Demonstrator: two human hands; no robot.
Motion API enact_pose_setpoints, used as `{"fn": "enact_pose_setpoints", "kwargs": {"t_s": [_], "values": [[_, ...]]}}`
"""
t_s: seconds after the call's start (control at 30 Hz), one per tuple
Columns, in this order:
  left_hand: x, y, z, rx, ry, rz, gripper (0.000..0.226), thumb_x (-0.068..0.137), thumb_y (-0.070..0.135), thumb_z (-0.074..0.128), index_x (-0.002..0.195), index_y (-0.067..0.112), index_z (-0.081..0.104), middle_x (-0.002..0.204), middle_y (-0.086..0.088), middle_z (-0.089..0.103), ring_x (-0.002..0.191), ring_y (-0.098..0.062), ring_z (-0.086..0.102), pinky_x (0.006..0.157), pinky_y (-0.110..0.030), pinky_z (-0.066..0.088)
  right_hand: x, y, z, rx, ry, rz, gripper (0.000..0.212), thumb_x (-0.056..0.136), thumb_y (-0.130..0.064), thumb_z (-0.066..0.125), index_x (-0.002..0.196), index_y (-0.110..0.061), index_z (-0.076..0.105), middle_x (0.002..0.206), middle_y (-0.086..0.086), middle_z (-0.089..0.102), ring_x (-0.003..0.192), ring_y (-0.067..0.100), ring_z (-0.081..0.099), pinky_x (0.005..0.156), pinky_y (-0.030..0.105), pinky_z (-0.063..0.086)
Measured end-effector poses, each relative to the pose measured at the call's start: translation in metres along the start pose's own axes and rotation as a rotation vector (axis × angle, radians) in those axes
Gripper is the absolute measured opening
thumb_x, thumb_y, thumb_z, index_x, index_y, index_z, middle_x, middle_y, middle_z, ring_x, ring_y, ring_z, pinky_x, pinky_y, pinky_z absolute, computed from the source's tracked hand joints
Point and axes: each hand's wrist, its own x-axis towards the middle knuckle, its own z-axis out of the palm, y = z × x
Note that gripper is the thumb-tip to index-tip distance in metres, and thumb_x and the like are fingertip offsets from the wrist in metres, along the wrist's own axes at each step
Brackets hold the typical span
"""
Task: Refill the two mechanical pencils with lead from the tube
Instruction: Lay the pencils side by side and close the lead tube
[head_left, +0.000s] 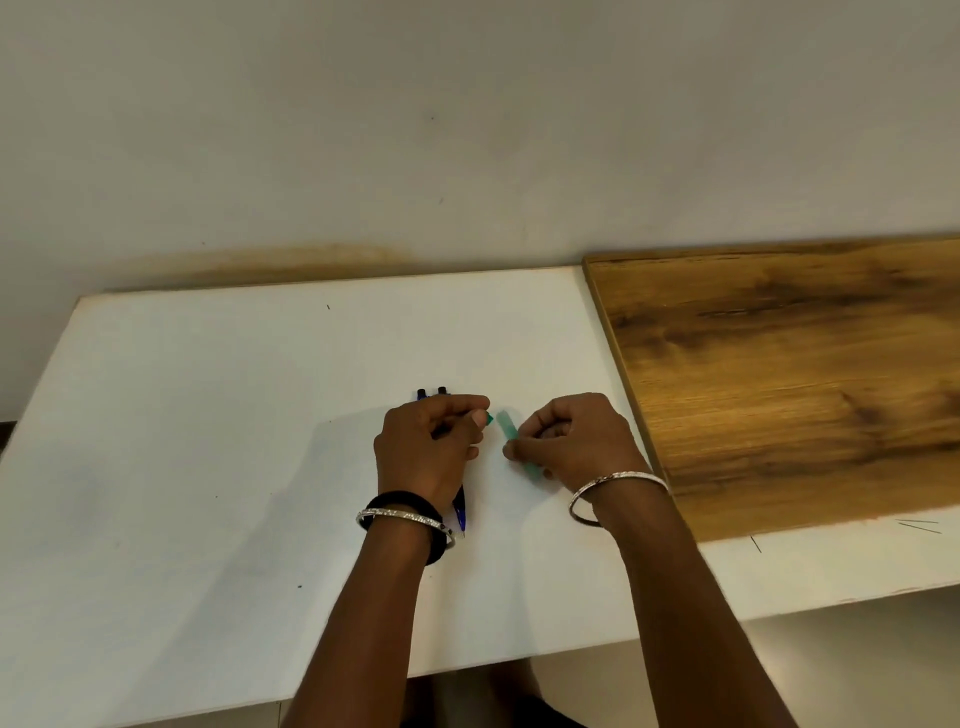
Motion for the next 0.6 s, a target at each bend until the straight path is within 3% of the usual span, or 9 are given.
{"fn": "enact_pose_setpoints", "kwargs": {"t_s": [0.1,0.3,0.6], "values": [[0.0008,0.0004,-0.0034,-0.063,-0.032,-0.011,0.014,0.086,0.011,0.068,0.098,0.014,0.075,0.092,-0.007,0.075,0.084,-0.022,0.073,0.083,-0.038,0.059,-0.0028,-0.0029,-0.0056,0.173,-0.117,0.007,0.023,0.065,-0.012,0.088,0.082,-0.008,0.074,0.077,0.015,0.074,0.068,0.021,0.067,0.065,0.031,0.056],[0.001,0.0,-0.007,-0.099,-0.008,0.001,0.014,0.087,0.013,0.067,0.098,0.016,0.076,0.09,-0.006,0.075,0.076,-0.017,0.073,0.082,-0.036,0.059,-0.0057,-0.005,-0.0084,0.225,-0.217,-0.014,0.02,0.067,-0.008,0.086,0.082,-0.012,0.073,0.075,0.01,0.075,0.064,0.012,0.067,0.06,0.024,0.052],[0.001,0.0027,-0.0091,-0.17,-0.025,-0.015,0.013,0.085,0.011,0.069,0.095,0.016,0.076,0.09,-0.01,0.075,0.071,-0.017,0.074,0.077,-0.032,0.06,-0.0064,-0.0047,-0.0043,0.282,-0.171,-0.058,0.019,0.067,-0.003,0.085,0.08,-0.008,0.073,0.078,0.02,0.074,0.068,0.021,0.068,0.063,0.026,0.053]]}}
